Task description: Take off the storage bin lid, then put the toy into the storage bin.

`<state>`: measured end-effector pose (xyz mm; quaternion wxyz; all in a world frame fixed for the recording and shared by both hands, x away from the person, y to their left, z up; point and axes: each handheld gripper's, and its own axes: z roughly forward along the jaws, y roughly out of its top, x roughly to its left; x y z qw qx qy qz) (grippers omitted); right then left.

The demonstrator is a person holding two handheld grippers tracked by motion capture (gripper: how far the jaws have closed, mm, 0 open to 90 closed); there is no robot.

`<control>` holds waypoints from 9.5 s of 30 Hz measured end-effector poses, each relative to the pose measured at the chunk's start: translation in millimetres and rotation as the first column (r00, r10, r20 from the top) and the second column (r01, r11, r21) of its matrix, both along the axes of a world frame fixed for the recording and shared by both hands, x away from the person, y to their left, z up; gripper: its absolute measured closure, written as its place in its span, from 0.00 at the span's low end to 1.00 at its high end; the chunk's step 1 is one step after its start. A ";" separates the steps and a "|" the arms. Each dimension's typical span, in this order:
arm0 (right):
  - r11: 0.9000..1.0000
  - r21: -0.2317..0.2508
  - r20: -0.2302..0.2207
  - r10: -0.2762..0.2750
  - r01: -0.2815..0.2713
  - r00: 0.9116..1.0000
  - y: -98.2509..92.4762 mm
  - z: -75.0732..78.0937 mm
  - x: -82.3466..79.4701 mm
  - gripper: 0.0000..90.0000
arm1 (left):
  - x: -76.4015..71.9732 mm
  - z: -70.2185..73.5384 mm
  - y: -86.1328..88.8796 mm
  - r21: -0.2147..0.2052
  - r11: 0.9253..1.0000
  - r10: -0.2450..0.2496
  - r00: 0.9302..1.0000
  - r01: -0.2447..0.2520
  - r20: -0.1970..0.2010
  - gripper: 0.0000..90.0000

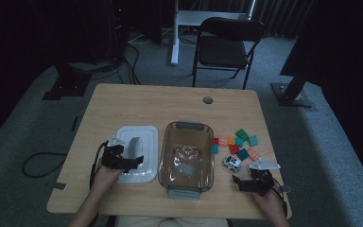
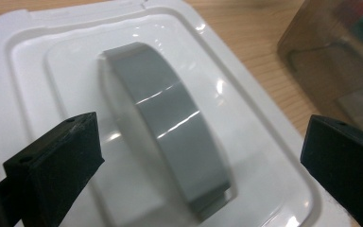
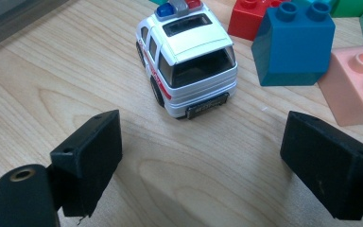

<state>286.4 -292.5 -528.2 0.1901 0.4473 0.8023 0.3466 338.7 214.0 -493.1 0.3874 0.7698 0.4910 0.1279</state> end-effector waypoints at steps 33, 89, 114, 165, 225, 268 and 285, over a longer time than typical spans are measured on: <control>1.000 0.000 0.000 0.000 0.000 1.000 0.0 0.0 0.0 0.14 | -15.5 8.0 -82.2 0.127 0.975 -0.193 0.978 0.181 0.081 0.00; 1.000 0.000 -0.001 0.000 0.000 1.000 0.0 0.0 -0.1 0.14 | 7.5 -7.1 -44.8 0.070 0.996 0.050 0.999 -0.051 0.007 0.64; 0.996 0.030 0.033 0.083 -0.084 0.996 0.6 21.4 -4.9 0.14 | -12.1 9.0 11.1 0.041 0.999 0.025 0.998 -0.027 0.049 0.00; 0.973 -0.019 -0.088 0.226 -0.228 0.970 22.0 13.9 54.9 0.31 | -9.5 -30.7 95.8 0.201 0.906 0.374 0.927 -0.372 0.034 0.01; 0.815 -0.015 0.120 0.577 -0.579 0.808 106.9 167.5 8.9 0.53 | -8.6 -30.7 94.2 0.203 0.914 0.352 0.935 -0.351 0.033 0.01; 0.520 -0.329 -0.473 0.632 -0.788 0.614 222.2 101.6 34.6 0.53 | -8.7 -30.7 93.8 0.203 0.920 0.336 0.941 -0.336 0.034 0.01; 0.465 -0.347 -0.578 0.578 -0.814 0.576 234.4 89.1 36.2 0.50 | -8.9 -30.6 93.3 0.205 0.922 0.329 0.944 -0.329 0.033 0.01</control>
